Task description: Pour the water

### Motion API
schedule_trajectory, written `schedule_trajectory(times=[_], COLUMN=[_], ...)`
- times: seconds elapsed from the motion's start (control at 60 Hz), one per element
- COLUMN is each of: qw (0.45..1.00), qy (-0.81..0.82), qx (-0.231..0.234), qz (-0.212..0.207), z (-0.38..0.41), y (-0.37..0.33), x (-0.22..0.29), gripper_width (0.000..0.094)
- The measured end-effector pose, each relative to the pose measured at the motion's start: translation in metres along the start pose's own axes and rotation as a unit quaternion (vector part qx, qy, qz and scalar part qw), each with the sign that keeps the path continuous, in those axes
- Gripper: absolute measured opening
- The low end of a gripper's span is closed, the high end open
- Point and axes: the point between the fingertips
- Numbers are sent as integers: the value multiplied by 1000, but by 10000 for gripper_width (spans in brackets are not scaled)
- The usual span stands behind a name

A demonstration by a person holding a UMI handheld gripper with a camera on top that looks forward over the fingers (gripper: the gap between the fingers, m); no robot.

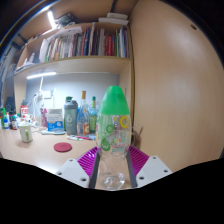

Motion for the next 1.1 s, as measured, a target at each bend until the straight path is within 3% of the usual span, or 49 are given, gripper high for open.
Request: schedule_trajectory(times=[0.2,0.367,0.583,0.7,0.833,1.1], qw=[1000,1000,962,869,729,435], qy=[26,-7,-254,-471,-657,-879], qx=[-8,20,68,101,126,58], qz=[-11,-8,-76,-112,-143,-187], z=[2,41,141,219,300,362], y=[4,15,67,98,123,157], x=[-1,13,100,125,118,139], gripper_width=[320,311,310,309,307,306])
Point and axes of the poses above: the point between the fingertips, and its own axes, seen from behind it with the camera up: z to the left, x up, y forward, the way the camera looks, and after that the axes turned 6 degrees about -z, right-handed
